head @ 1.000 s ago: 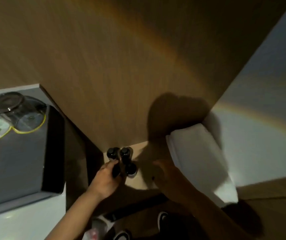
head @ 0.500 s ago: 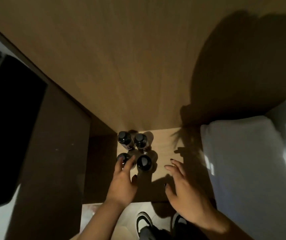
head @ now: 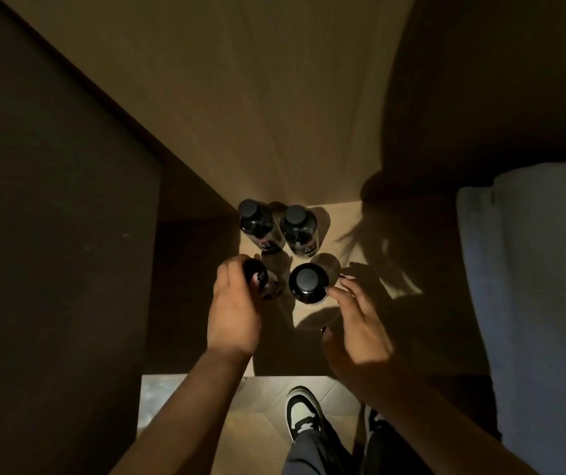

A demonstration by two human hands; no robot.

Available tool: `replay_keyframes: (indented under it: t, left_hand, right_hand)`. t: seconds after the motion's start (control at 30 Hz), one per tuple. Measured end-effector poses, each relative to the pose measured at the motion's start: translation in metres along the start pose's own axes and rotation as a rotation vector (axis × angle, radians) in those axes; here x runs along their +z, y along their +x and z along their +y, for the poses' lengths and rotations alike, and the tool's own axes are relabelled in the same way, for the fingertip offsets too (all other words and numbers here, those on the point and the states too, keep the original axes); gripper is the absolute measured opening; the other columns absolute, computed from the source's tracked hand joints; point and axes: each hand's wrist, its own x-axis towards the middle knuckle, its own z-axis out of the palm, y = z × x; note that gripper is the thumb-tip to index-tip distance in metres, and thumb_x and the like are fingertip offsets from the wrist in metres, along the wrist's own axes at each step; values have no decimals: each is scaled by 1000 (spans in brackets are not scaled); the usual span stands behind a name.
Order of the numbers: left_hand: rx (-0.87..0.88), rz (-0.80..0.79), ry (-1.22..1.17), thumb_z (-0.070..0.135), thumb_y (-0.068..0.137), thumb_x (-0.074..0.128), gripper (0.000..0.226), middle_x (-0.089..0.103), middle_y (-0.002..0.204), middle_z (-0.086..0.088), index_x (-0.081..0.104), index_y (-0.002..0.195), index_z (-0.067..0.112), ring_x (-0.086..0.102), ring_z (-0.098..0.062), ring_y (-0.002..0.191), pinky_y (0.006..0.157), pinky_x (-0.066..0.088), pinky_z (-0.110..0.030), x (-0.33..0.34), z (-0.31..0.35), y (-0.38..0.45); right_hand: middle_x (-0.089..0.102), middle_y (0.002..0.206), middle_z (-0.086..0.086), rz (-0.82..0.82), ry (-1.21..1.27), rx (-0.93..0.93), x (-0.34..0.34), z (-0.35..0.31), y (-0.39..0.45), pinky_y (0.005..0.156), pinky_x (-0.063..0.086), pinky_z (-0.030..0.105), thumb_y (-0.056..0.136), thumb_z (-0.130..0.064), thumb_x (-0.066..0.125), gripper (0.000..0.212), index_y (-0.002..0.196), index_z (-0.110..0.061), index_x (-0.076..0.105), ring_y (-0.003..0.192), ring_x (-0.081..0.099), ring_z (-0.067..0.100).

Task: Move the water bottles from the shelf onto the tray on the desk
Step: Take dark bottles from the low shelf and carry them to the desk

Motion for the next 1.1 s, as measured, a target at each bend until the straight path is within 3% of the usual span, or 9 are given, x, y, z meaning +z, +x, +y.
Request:
replay_keyframes:
  t: [0.13, 0.23, 0.37, 0.47, 0.57, 0.7, 0.8, 0.93, 1.1]
  left_hand:
    - [-73, 88, -101, 15, 96, 46, 37, 45, 134, -8, 41, 132, 13, 51, -25, 121, 98, 41, -28, -12, 4, -6]
    - [-33, 163, -88, 21, 97, 47, 37, 49, 133, -11, 42, 132, 12, 52, -26, 119, 92, 41, -28, -34, 18, -8]
    - [19, 266, -166, 26, 95, 47, 42, 50, 133, -6, 36, 135, 18, 53, -25, 119, 96, 47, -37, -73, 49, -24]
    - [164, 384, -239, 29, 95, 43, 45, 42, 131, 9, 30, 138, 22, 48, -13, 123, 99, 45, -33, -96, 68, -41]
    - [322, 430, -336, 29, 94, 40, 41, 38, 118, 36, 31, 134, 23, 49, 12, 107, 87, 42, -6, -109, 77, -48]
    - [384, 365, -508, 27, 92, 46, 38, 48, 107, 40, 37, 128, 17, 55, 9, 98, 78, 44, -5, -109, 89, -57]
    - [345, 257, -578, 26, 88, 60, 52, 56, 100, 33, 34, 132, 16, 58, 7, 100, 82, 45, -6, -100, 90, -58]
    - [318, 126, -562, 36, 92, 50, 55, 62, 105, 23, 30, 139, 17, 58, 3, 106, 90, 42, -8, -85, 75, -54]
    - [140, 36, -563, 37, 82, 60, 63, 54, 120, 10, 29, 136, 29, 50, 0, 116, 99, 37, -13, -46, 48, -43]
  right_hand:
    - [6, 157, -6, 47, -55, 48, -4, -7, -4, 93, 32, 9, 92, -20, 52, 66, 146, -31, 16, 134, 34, 9]
    - [39, 139, 3, 97, -216, 4, -16, -17, -7, 89, 28, 10, 93, -30, 52, 69, 148, -28, 11, 125, 43, 12]
    - [45, 139, 18, 323, -264, -191, -32, -31, -10, 105, 26, 14, 70, -36, 75, 70, 130, -10, 50, 131, 33, 26]
    - [27, 150, 2, 235, -28, -334, -35, -51, -3, 97, 15, -7, 72, -37, 75, 80, 139, -18, 35, 138, 26, 13]
    - [27, 148, -4, 206, 120, -374, -22, -65, 10, 103, 21, 5, 67, -41, 76, 91, 140, -28, 24, 134, 20, -1]
    - [51, 133, -9, 47, 318, -225, -7, -66, 17, 100, 47, 29, 59, -51, 80, 96, 138, -34, 29, 124, 47, 4]
    - [62, 114, -12, -36, 453, -164, -7, -55, 6, 89, 54, 32, 57, -34, 84, 77, 122, -35, 45, 108, 59, 4]
    - [61, 96, -16, 39, 323, -161, -5, -23, -16, 74, 46, 8, 67, -23, 80, 55, 113, -31, 51, 89, 59, -4]
    - [69, 84, 3, 208, 247, -52, -16, 3, -44, 65, 54, 18, 76, -18, 62, 11, 85, -19, 67, 81, 61, 12]
